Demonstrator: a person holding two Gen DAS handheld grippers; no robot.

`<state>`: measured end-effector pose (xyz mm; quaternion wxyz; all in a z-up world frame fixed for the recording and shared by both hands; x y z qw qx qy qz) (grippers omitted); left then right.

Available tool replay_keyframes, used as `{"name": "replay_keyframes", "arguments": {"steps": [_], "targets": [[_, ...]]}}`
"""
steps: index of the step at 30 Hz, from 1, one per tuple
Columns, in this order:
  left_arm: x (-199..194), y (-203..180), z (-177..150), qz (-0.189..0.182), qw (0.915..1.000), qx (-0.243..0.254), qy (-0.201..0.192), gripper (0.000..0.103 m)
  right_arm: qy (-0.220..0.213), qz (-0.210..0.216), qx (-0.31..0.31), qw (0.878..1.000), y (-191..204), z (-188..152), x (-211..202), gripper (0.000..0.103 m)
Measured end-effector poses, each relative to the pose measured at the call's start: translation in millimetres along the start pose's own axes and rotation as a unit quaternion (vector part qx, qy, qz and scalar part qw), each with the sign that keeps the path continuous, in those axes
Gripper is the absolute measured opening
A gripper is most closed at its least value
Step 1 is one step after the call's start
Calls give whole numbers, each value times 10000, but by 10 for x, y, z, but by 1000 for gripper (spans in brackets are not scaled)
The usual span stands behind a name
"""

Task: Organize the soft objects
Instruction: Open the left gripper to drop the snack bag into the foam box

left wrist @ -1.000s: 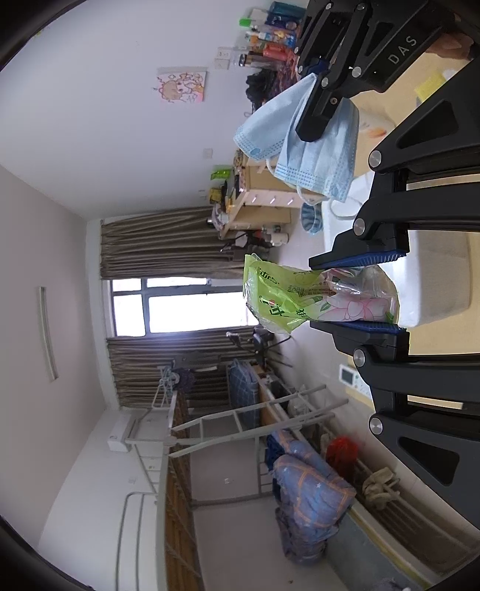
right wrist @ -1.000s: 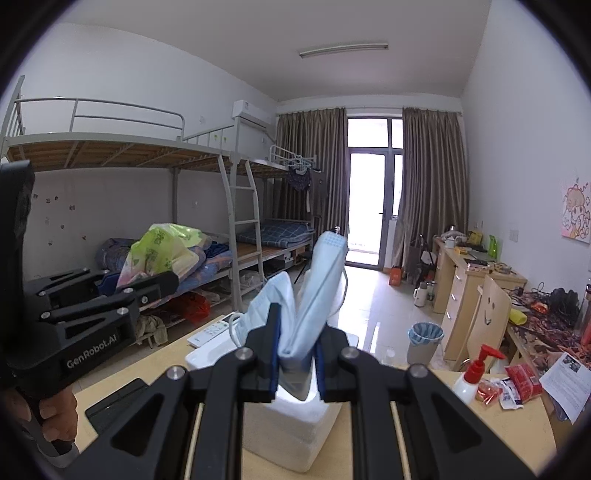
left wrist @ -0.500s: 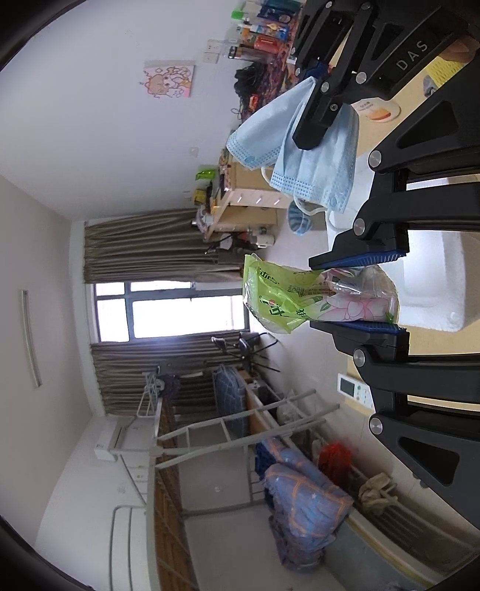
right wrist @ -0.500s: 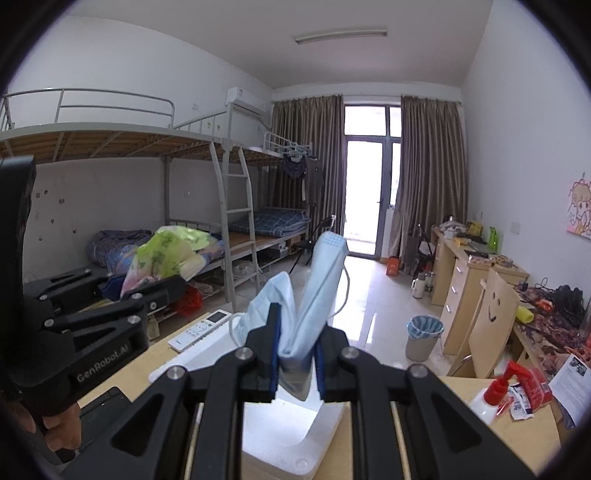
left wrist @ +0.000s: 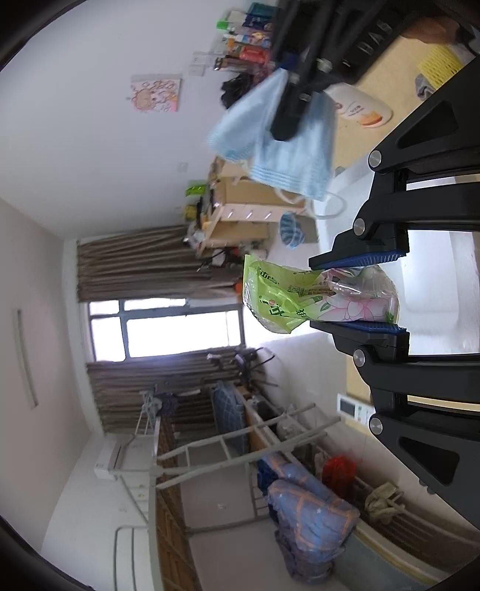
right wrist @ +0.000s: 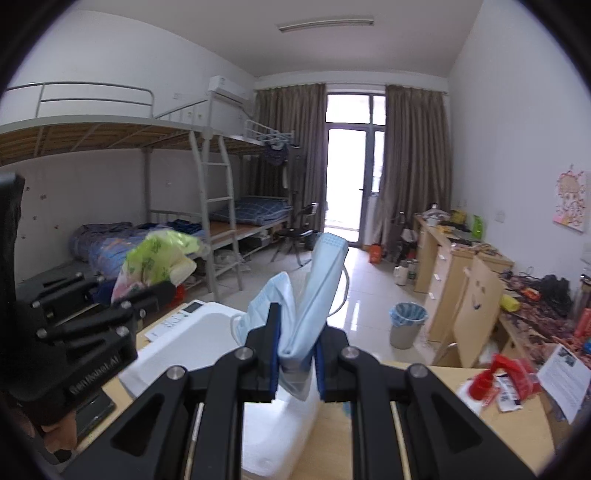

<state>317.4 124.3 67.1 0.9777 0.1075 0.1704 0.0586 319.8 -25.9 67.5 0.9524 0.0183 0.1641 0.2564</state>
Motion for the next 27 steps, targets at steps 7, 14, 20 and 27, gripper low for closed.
{"name": "replay_keyframes", "arguments": {"steps": [7, 14, 20, 27], "targets": [[165, -143, -35, -348, 9991, 64, 221, 26, -25, -43, 146, 9999, -62, 43, -12, 19], [299, -108, -58, -398, 9983, 11, 417, 26, -28, -25, 117, 9999, -37, 43, -12, 19], [409, -73, -93, -476, 9974, -62, 544, 52, -45, -4, 118, 9999, -60, 64, -3, 19], [376, -18, -88, -450, 9979, -243, 398, 94, -80, 11, 126, 9999, -81, 69, -13, 19]]}}
Point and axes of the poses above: each gripper's, at about its wrist camera, not at the fingertips, and x roughly the way its jaws point, y to its left, z to its top, the point moved 3 cm from there along x, roughly the way its jaws point, and after that the axes turned 10 degrees about x, right-handed, at the moved point
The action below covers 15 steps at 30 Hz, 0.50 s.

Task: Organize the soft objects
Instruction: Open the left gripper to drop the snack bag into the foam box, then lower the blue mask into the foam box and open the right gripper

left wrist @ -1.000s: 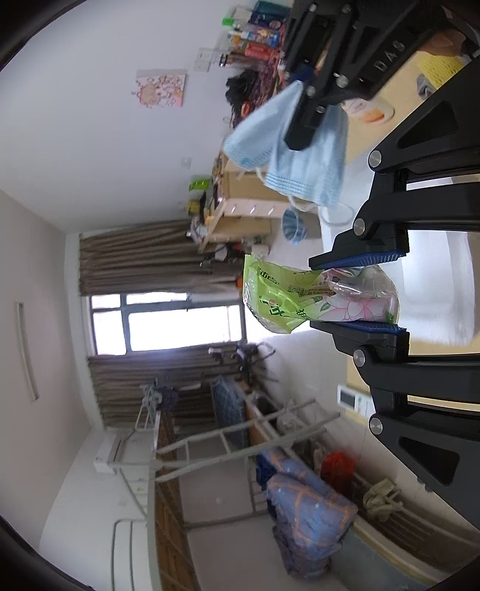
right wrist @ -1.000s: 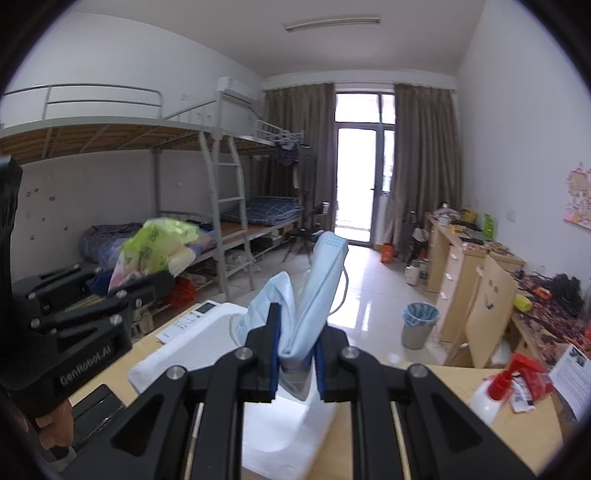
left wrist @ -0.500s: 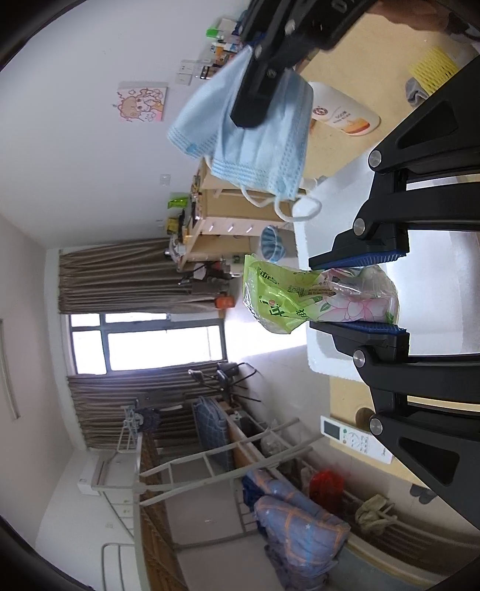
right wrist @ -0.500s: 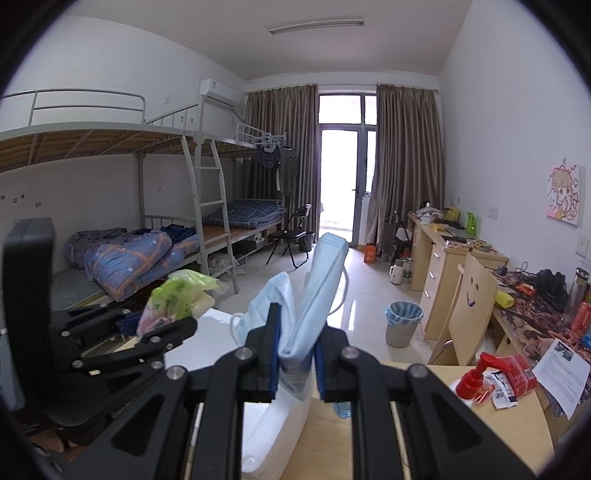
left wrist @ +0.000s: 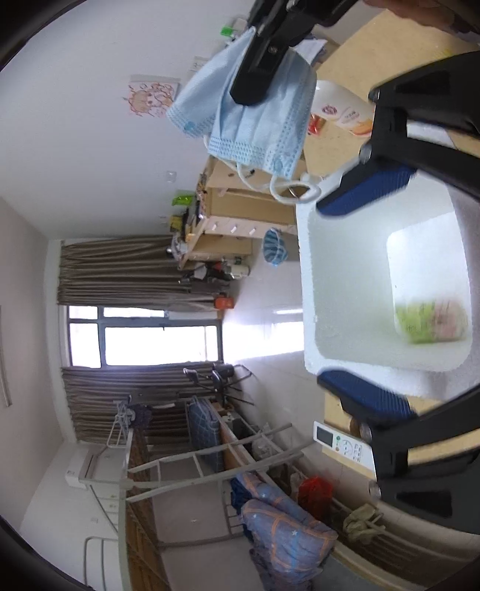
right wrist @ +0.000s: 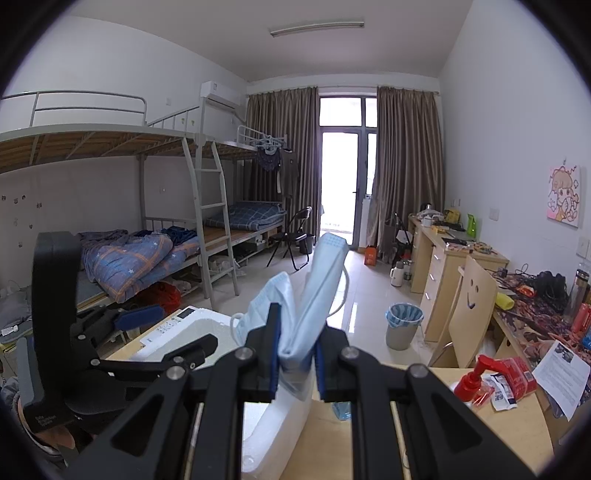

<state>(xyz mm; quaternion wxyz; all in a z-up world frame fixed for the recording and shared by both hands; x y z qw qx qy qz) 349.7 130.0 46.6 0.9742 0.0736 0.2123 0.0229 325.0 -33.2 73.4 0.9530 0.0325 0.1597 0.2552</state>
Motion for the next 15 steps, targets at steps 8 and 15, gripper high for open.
{"name": "replay_keyframes", "arguments": {"steps": [8, 15], "targets": [[-4, -15, 10, -112, 9999, 86, -12, 96, -4, 3, -4, 10000, -18, -15, 8, 19], [-133, 113, 3, 170, 9997, -16, -149, 96, 81, 76, 6, 9999, -13, -28, 55, 19]]}}
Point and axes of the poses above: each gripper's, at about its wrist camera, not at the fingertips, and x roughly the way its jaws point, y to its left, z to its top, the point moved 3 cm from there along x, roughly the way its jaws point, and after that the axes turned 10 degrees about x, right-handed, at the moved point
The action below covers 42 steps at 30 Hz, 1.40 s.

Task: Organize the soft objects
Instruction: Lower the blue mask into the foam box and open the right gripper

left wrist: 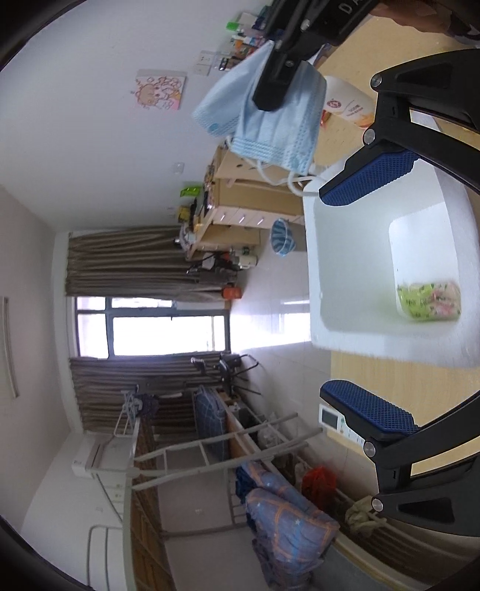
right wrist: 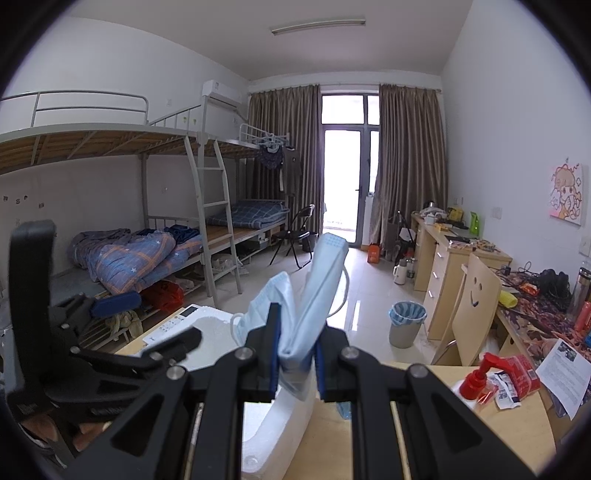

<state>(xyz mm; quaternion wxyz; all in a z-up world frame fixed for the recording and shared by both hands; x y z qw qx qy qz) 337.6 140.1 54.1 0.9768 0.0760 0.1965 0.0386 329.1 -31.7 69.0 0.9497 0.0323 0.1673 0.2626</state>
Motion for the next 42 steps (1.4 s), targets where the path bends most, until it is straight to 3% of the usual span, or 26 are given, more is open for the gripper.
{"name": "replay_keyframes", "arguments": {"steps": [10, 20, 27, 30, 33, 37, 42], "targets": [[-202, 423, -142, 777, 9960, -380, -225, 97, 149, 331, -43, 9993, 192, -72, 107, 19], [-312, 614, -204, 949, 9939, -452, -326, 102, 411, 700, 45, 9967, 383, -164, 287, 19], [-280, 690, -284, 1071, 9922, -555, -305, 102, 464, 559, 39, 9974, 347, -208, 366, 19], [-308, 678, -304, 1123, 9917, -518, -359, 102, 617, 518, 123, 9967, 318, -228, 425, 39], [-310, 644, -312, 1250, 9906, -407, -390, 102, 671, 506, 167, 9963, 323, -245, 446, 48], [-287, 645, -323, 1270, 9902, -455, -369, 102, 667, 479, 154, 9965, 340, -254, 431, 76], [-291, 645, -334, 1293, 9901, -421, -349, 102, 652, 440, 127, 9968, 352, -245, 422, 76]]}}
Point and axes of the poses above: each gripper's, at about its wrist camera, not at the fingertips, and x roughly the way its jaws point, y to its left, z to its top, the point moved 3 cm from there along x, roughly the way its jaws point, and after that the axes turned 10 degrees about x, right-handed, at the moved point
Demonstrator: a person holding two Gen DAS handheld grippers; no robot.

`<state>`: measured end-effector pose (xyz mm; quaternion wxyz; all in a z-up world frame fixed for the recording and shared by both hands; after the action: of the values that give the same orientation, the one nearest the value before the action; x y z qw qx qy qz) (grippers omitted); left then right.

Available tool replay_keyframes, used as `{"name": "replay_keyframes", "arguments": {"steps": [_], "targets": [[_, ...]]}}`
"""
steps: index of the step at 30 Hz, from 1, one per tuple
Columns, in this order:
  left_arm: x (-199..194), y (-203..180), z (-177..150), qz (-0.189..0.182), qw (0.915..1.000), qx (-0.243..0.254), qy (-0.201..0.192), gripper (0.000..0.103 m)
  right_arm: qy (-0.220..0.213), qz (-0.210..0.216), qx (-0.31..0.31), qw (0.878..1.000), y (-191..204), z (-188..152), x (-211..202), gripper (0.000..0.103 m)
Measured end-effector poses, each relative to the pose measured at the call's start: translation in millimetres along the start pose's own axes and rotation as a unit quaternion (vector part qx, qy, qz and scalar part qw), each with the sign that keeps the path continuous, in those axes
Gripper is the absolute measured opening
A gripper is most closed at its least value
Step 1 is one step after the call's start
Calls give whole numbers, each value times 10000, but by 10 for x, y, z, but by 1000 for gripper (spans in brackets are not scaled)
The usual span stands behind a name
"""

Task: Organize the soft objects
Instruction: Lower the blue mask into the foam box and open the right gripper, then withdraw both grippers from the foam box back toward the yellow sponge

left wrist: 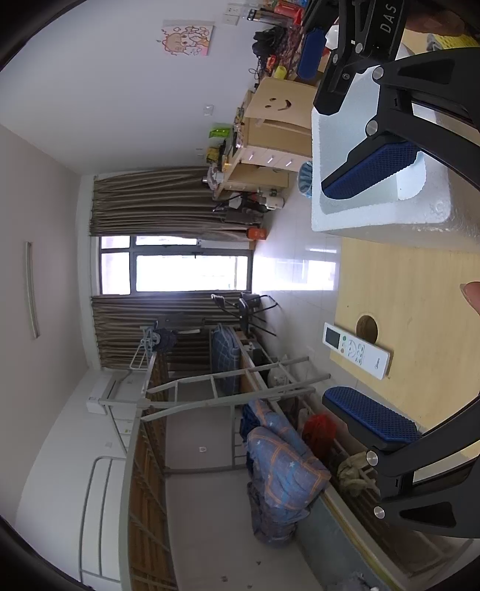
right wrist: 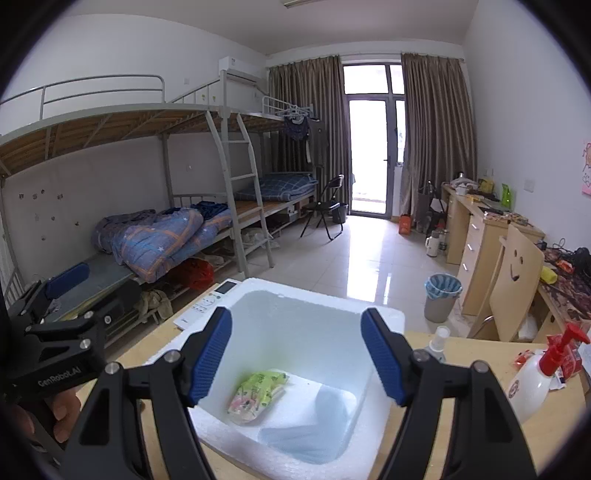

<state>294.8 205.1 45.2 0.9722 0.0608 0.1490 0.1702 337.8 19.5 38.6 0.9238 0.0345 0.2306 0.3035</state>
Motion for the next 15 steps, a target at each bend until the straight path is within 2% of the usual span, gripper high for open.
{"name": "replay_keyframes", "arguments": {"steps": [15], "targets": [[-41, -3, 30, -136, 9999, 33, 6, 102, -83, 22, -54, 9999, 84, 15, -56, 76]]}}
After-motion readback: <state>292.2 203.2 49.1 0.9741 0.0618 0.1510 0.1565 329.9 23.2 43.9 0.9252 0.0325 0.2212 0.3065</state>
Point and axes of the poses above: each gripper's, at about its wrist camera, not at the fingertips, and x roughly the way its jaws point, y to its left, z to its top, the point moved 3 cm from there along x, roughly the way its jaws point, and after that the axes turned 10 degrees about x, right-handed, at the moved point
